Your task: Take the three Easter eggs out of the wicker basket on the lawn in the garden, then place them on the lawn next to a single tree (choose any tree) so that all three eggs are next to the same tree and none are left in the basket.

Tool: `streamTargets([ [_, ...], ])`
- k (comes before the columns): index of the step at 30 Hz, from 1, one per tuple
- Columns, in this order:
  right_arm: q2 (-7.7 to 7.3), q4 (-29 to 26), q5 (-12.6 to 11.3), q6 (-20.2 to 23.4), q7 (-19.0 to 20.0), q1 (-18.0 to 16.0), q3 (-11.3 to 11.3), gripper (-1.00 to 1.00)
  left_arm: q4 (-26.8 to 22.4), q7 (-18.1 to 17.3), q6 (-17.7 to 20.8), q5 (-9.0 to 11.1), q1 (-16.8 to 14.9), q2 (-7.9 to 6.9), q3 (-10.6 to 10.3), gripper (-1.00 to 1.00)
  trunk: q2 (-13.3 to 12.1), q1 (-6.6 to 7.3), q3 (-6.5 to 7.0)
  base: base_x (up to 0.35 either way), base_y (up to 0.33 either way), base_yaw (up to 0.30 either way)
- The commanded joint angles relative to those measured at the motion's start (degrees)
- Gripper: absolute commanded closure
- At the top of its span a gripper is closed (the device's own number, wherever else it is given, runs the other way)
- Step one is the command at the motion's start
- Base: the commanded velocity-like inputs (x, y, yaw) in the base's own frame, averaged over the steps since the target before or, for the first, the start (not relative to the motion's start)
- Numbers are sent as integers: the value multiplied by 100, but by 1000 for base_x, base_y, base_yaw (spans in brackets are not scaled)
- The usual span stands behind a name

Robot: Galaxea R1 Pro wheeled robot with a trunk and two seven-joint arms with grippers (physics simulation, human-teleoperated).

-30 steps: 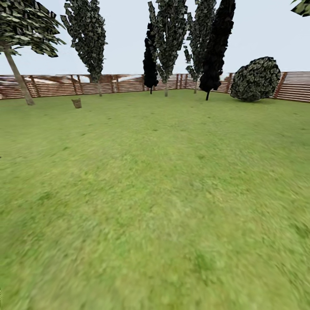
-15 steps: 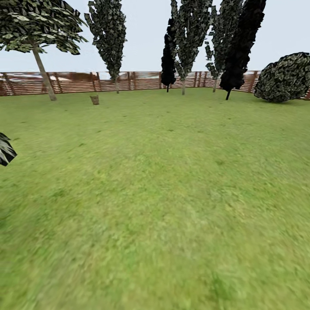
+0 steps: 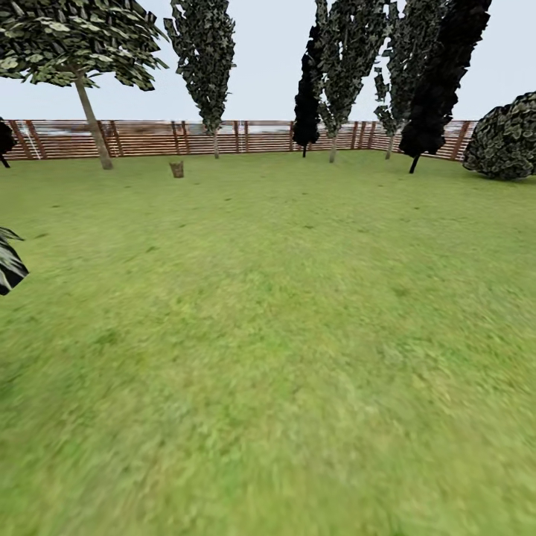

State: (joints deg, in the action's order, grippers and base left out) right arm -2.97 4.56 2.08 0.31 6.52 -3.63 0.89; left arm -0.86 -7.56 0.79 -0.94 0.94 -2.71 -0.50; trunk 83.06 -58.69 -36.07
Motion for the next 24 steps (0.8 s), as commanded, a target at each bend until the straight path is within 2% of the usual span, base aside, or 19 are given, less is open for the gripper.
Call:
streamTargets([
  [1,-1,9,19,4,16,-6,8,-100,-8,-17,8,-11,2,-2,-3,-100,2,-4,-3,344,0,1],
  [24,-1,9,12,4,13,-6,8,-100,-10,-17,8,-12,2,-2,-3,-100,2,-4,-3,344,0,0],
])
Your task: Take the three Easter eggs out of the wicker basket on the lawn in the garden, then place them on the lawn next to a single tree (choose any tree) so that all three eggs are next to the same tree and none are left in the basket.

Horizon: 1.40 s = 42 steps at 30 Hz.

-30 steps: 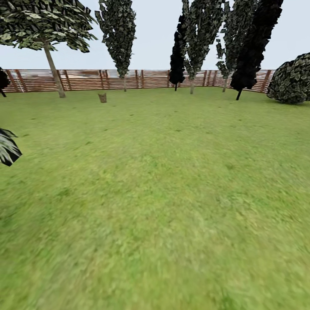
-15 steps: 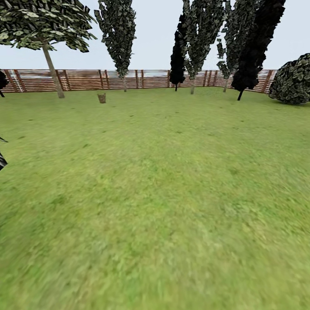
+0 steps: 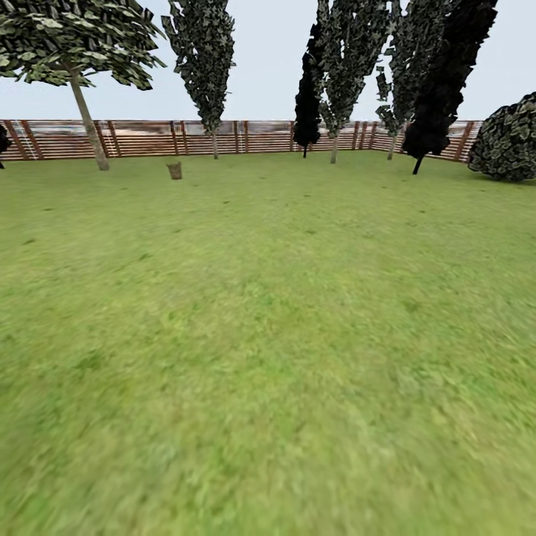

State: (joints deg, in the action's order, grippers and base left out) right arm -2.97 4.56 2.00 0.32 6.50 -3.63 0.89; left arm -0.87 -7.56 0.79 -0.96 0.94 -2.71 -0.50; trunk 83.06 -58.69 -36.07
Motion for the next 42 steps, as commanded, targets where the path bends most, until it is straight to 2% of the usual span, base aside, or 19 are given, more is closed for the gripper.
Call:
streamTargets([
  [1,-1,9,20,3,17,-6,8,-100,-9,-17,8,-10,2,-2,-3,-100,2,-4,-3,344,0,0],
  [42,-1,9,20,12,16,-6,8,-100,-9,-17,8,-1,2,-2,-3,-100,2,-4,-3,344,0,0],
])
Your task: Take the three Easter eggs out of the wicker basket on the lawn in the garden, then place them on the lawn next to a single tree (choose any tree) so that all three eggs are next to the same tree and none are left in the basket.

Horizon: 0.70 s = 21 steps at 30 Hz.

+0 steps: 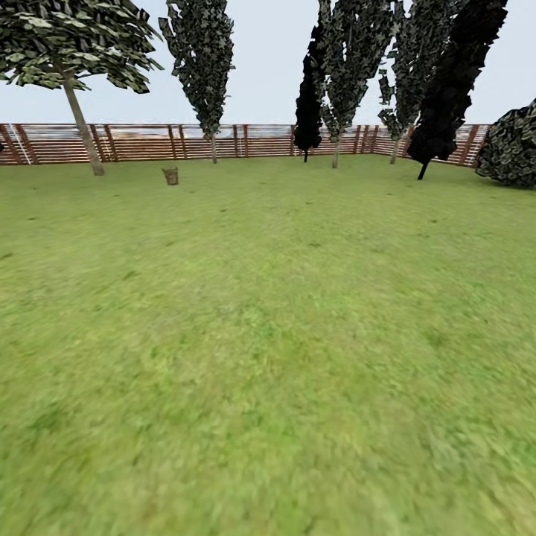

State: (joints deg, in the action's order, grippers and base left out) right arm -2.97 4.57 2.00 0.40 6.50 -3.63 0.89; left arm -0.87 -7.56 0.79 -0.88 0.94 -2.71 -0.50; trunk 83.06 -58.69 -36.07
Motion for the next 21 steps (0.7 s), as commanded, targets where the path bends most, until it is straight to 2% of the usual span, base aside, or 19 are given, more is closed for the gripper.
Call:
streamTargets([
  [1,-1,9,20,4,15,-6,8,-100,-9,-17,8,-9,3,-2,-3,-100,2,-4,-3,344,0,0],
  [6,-1,9,14,4,12,-6,8,-100,-9,-17,3,-9,3,-2,-3,-100,2,-4,-3,344,0,58],
  [21,-1,9,2,3,10,-6,7,-100,-9,-17,7,-9,3,-2,-3,-100,2,-4,-3,344,0,225],
])
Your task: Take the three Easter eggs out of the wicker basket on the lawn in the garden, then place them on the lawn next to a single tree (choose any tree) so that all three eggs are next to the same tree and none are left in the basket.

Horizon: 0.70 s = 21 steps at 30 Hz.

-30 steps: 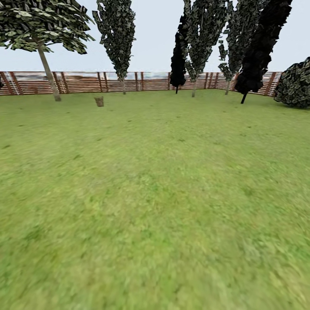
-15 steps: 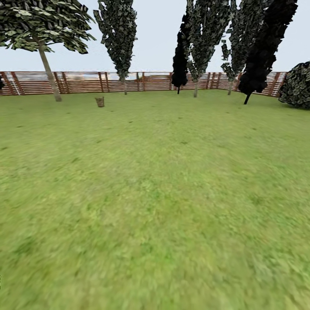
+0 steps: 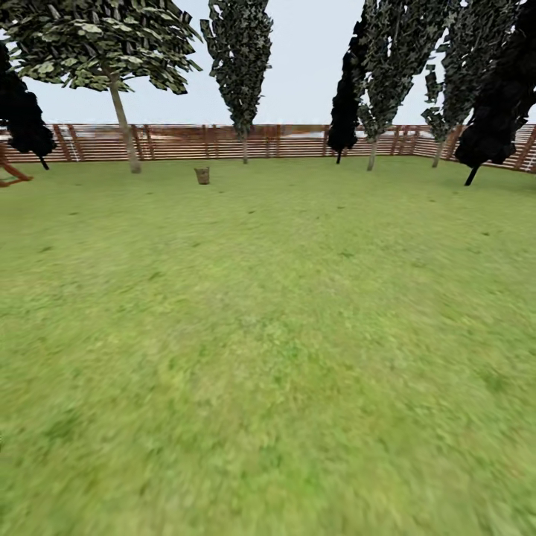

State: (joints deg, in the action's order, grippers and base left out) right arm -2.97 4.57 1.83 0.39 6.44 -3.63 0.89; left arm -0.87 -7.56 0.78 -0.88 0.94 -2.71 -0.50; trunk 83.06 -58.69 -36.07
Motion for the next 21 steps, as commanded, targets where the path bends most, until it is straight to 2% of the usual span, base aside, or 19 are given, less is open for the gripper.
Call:
streamTargets([
  [1,-1,9,19,4,16,-6,6,-100,-9,-17,9,-9,3,-1,-3,-100,2,-4,-3,344,0,101],
  [15,-1,9,32,-4,15,-6,8,-100,-9,-17,7,-9,3,-2,-3,-100,2,-4,-3,344,0,12],
  [21,-1,9,27,-4,15,-6,8,-100,-9,-17,6,-9,3,-2,-3,-100,2,-4,-3,344,0,220],
])
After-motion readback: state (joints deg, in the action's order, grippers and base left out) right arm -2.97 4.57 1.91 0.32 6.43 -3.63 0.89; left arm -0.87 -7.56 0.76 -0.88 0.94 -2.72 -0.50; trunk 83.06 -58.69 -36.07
